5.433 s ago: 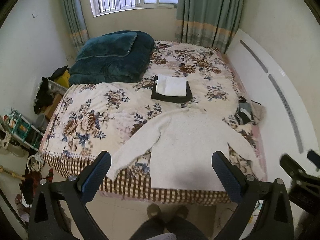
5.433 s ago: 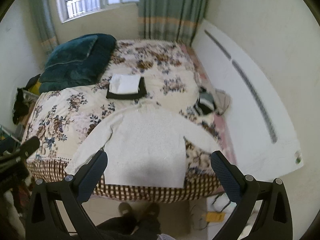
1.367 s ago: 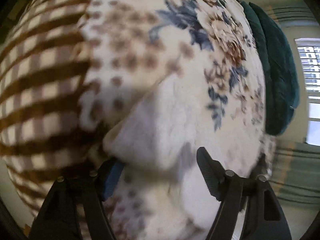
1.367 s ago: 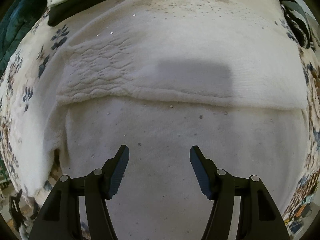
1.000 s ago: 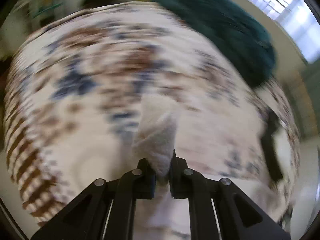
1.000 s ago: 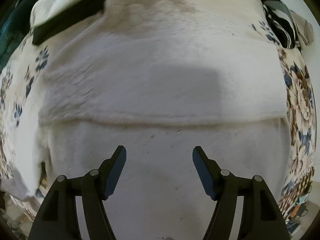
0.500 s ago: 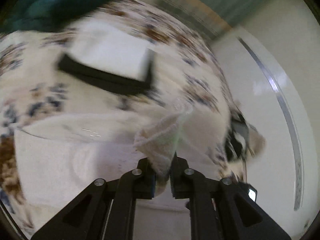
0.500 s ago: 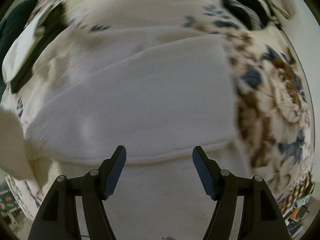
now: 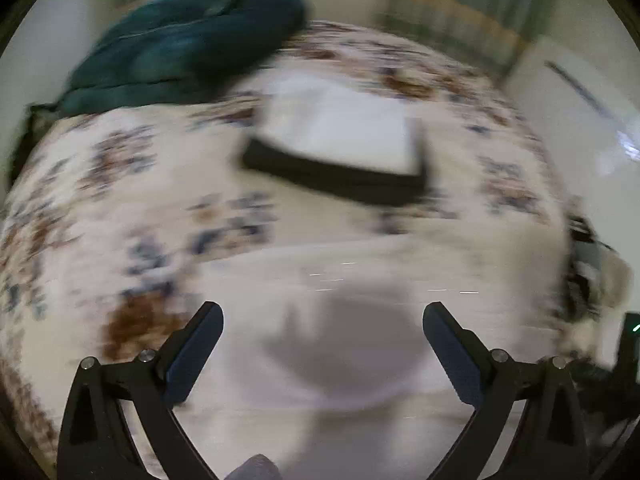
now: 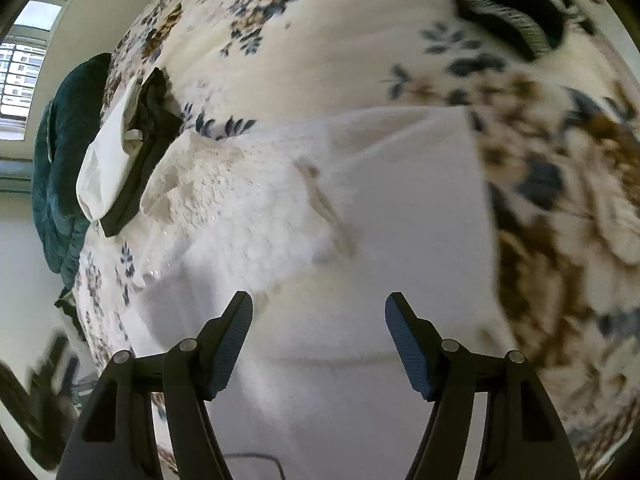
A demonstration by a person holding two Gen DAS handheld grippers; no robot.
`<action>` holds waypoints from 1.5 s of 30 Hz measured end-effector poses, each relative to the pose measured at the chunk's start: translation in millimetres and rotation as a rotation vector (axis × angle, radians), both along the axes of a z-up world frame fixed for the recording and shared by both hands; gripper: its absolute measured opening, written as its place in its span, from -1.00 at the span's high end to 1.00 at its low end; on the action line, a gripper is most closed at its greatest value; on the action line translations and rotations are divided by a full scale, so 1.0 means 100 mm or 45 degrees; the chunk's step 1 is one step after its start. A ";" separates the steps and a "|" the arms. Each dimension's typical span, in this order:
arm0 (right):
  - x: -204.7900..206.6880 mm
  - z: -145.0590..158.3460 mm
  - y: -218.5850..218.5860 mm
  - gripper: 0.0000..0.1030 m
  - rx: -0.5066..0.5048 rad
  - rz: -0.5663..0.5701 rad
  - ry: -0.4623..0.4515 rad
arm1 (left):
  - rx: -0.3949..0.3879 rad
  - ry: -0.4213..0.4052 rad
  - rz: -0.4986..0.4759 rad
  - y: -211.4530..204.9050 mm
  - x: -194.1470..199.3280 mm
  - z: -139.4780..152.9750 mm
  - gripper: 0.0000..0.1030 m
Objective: Fold small clothes
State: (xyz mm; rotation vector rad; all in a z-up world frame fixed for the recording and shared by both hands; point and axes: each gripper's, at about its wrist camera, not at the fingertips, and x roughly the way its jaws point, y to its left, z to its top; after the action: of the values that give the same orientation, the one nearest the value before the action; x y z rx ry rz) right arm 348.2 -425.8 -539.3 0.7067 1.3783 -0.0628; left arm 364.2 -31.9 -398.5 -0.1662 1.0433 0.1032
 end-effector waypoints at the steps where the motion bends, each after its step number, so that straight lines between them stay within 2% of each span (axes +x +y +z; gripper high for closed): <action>1: 0.12 -0.09 0.05 -0.37 -0.003 -0.004 0.005 | 0.041 0.027 0.049 0.18 -0.05 -0.08 -0.98; 2: 0.35 -0.22 0.26 -0.37 -0.019 -0.012 0.012 | 0.062 0.047 0.082 0.30 -0.11 -0.12 -0.98; 4: 0.61 -0.43 0.41 -0.32 -0.032 -0.020 0.025 | 0.096 0.094 0.161 0.56 -0.21 -0.22 -0.98; 6: 0.91 -0.62 0.61 0.54 -0.056 -0.020 0.048 | 0.121 0.128 0.229 0.72 -0.31 -0.30 -0.98; 7: 0.95 -0.60 0.66 0.84 -0.092 -0.014 0.047 | 0.123 0.137 0.258 0.79 -0.34 -0.33 -0.98; 10: 0.94 -0.24 0.78 0.85 -0.265 -0.003 -0.081 | 0.114 0.150 0.314 0.91 -0.34 -0.39 -0.98; 12: 0.83 0.03 0.72 0.86 -0.355 -0.023 -0.118 | 0.095 0.153 0.340 0.90 -0.28 -0.42 -0.98; 14: 0.73 0.15 0.55 0.86 -0.410 -0.044 -0.100 | 0.060 0.152 0.335 0.88 -0.19 -0.45 -0.98; 19: 0.57 -0.10 0.04 0.86 -0.490 -0.070 0.080 | 0.008 0.172 0.224 0.66 0.22 -0.63 -0.98; 21: 0.52 -0.21 -0.14 0.85 -0.517 -0.072 0.135 | 0.037 0.188 0.173 0.56 0.37 -0.74 -0.98; 24: 0.55 -0.48 -0.24 0.82 -0.460 -0.080 0.204 | 0.117 0.245 0.071 0.39 0.62 -1.05 -0.98; 27: 0.59 -0.54 -0.28 0.60 -0.426 -0.091 0.230 | 0.165 0.314 -0.006 0.32 0.72 -1.27 -0.98; 29: 0.55 -0.39 -0.26 0.17 -0.429 -0.113 0.143 | 0.197 0.339 -0.040 0.32 0.73 -1.37 -0.98; 31: 0.52 -0.34 -0.20 -0.08 -0.425 -0.093 0.091 | 0.205 0.348 -0.068 0.34 0.71 -1.43 -0.98; 32: 0.53 -0.39 -0.17 -0.09 -0.430 -0.061 0.109 | 0.210 0.354 -0.076 0.36 0.69 -1.45 -0.98; 34: 0.52 -0.58 -0.12 -0.09 -0.445 0.013 0.218 | 0.201 0.341 -0.078 0.38 0.65 -1.39 -0.98; 36: 0.47 -0.61 -0.14 -0.09 -0.408 0.007 0.254 | 0.213 0.299 -0.095 0.35 0.58 -1.21 -0.98; 39: 0.31 -0.31 -0.17 -0.09 -0.347 -0.018 0.186 | 0.194 0.202 -0.132 0.25 0.42 -0.81 -0.98; 42: 0.02 0.08 -0.27 -0.14 -0.328 -0.026 0.140 | 0.179 0.101 -0.212 -0.02 0.12 -0.38 -0.98; 45: -0.39 0.43 -0.47 -0.18 -0.331 -0.006 0.134 | 0.146 0.088 -0.308 -0.46 -0.27 -0.15 -0.98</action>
State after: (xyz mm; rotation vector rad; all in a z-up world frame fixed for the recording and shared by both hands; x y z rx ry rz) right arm 309.1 -472.4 -496.5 0.4940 1.4373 -0.2817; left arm 337.2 -77.6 -413.3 0.0686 1.1157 -0.0508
